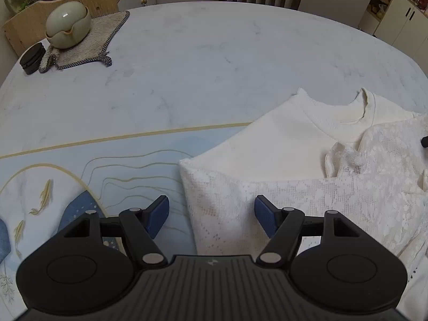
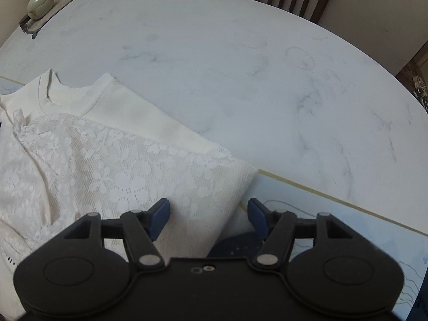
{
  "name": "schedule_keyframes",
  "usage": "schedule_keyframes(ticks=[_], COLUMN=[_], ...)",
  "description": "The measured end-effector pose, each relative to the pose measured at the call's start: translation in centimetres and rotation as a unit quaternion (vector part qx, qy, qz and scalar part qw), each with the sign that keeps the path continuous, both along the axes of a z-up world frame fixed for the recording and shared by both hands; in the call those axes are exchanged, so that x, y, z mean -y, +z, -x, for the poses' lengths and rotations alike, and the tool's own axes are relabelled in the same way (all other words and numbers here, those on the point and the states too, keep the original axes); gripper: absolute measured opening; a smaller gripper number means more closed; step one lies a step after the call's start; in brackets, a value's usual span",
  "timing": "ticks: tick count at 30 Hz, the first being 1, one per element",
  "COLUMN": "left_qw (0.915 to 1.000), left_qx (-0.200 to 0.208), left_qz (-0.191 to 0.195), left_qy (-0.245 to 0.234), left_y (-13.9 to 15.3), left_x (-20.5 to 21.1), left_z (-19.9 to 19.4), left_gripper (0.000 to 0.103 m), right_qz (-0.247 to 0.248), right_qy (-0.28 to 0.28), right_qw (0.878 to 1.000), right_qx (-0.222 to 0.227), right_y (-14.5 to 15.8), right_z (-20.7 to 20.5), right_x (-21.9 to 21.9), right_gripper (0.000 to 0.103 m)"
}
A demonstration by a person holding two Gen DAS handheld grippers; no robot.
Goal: Fold clothes
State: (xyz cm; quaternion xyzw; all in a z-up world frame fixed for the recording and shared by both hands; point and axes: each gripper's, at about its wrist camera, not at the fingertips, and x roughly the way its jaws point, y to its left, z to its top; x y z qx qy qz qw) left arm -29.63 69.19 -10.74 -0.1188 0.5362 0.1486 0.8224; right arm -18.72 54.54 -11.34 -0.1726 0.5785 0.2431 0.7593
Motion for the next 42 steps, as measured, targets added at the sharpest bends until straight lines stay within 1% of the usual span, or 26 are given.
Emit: schedule_keyframes(ticks=[4,8,12,13,14,15,17,19,21,22,24,26,29,33,39,42], left_qw=[1.0,1.0,1.0,0.9999,0.9998,0.9998,0.9998,0.9998,0.9999,0.9998,0.9997,0.9997,0.9994,0.9983,0.9948,0.9925], left_qx=[0.001,0.002,0.008,0.011,0.013,0.015,0.015,0.013,0.012,0.015,0.019,0.024,0.033,0.053,0.087,0.103], left_qz=[0.006,0.003,0.003,-0.004,-0.011,-0.011,-0.014,-0.014,-0.007,-0.003,0.002,0.001,0.009,0.019,0.027,0.033], left_qy=[-0.004,-0.009,-0.002,-0.004,-0.006,-0.006,-0.006,-0.001,0.008,0.01,0.015,0.011,0.001,-0.014,-0.047,-0.055], left_y=[-0.2,-0.2,-0.2,-0.2,-0.2,-0.1,0.1,0.3,0.5,0.6,0.8,1.1,1.5,2.5,4.4,5.3], left_x=[0.0,0.3,0.5,0.7,0.9,1.0,1.3,1.4,1.4,1.4,1.4,1.6,2.0,2.3,2.6,2.6], left_z=[-0.7,-1.1,-1.3,-1.2,-1.2,-1.2,-1.2,-1.2,-1.2,-1.1,-1.0,-0.7,-0.3,0.7,2.8,4.3], left_gripper=[0.07,0.07,0.069,0.066,0.059,0.056,0.041,0.033,0.031,0.028,0.023,0.016,0.014,0.012,0.009,0.009], right_qz=[0.001,-0.003,-0.009,-0.007,-0.006,-0.003,0.001,0.004,0.002,0.004,0.009,0.014,0.01,-0.004,-0.03,-0.047], right_qy=[0.001,-0.002,-0.007,-0.005,-0.002,0.001,0.006,0.008,0.008,0.007,0.01,0.012,0.012,0.004,-0.009,-0.014], right_qw=[1.0,1.0,1.0,1.0,1.0,1.0,1.0,1.0,1.0,1.0,1.0,0.999,0.999,0.998,0.996,0.995], right_qx=[-0.005,-0.011,-0.008,-0.003,0.002,0.007,0.01,0.008,0.007,0.009,0.018,0.031,0.048,0.06,0.08,0.091], right_y=[-0.5,-0.7,-0.8,-0.8,-0.8,-0.8,-0.7,-0.6,-0.5,-0.4,0.0,0.3,1.3,2.6,6.0,7.4], right_z=[-0.2,-0.3,0.1,0.4,0.7,1.1,2.0,2.9,3.8,4.2,5.0,5.7,6.9,8.0,12.5,15.1], right_x=[-0.5,-1.1,-1.9,-2.1,-2.4,-2.9,-3.8,-4.8,-5.8,-6.2,-7.1,-7.7,-8.5,-9.3,-9.5,-9.7], right_gripper=[0.103,0.103,0.103,0.103,0.103,0.103,0.103,0.103,0.103,0.103,0.103,0.103,0.103,0.103,0.103,0.103])
